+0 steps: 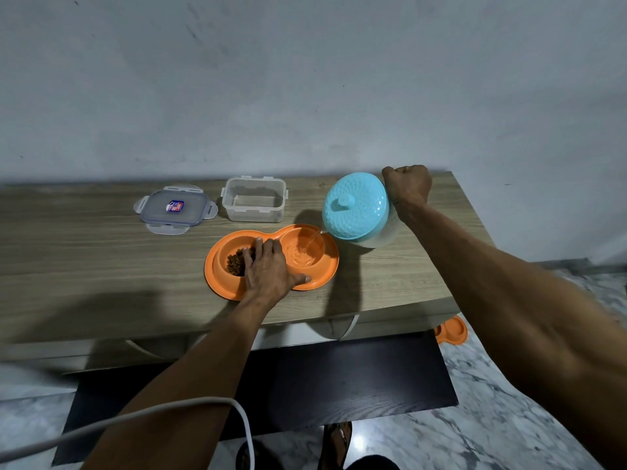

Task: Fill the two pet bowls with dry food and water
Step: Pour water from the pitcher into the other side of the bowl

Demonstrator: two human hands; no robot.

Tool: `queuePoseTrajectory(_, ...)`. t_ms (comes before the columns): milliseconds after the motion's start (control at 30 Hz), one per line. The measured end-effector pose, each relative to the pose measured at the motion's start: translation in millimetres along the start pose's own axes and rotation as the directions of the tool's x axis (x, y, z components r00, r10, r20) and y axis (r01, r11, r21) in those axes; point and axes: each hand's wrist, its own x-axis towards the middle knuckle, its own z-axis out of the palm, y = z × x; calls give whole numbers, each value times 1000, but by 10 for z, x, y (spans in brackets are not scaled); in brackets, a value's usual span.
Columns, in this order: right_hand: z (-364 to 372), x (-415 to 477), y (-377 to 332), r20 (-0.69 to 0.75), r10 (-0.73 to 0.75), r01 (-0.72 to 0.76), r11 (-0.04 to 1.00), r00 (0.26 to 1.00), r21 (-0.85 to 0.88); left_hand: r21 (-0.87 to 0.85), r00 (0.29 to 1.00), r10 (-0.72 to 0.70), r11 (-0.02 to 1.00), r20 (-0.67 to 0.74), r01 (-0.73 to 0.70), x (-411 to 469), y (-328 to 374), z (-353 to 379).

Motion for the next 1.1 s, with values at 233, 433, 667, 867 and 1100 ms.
queuePoseTrajectory(233,13,10,4,-9,35,-35,999,999,36,-8,1000,-10,1000,9,10,15,0,13)
queuePoseTrajectory(433,27,18,30,-14,110,-109,992,994,66,-6,1000,-14,1000,13,14,17,2,11)
queuePoseTrajectory(667,132,101,150,25,291,-286,917,956,279,1,1000,-9,1000,14,9,-12,19,-14)
queuePoseTrajectory(867,249,262,221,59,391,-383,843,918,377,13,1000,2,1000,-14,-2,-4,3,4)
queuePoseTrajectory(1100,384,429,285,114,419,-422,783,901,458,-1,1000,-10,1000,19,10,17,-14,34)
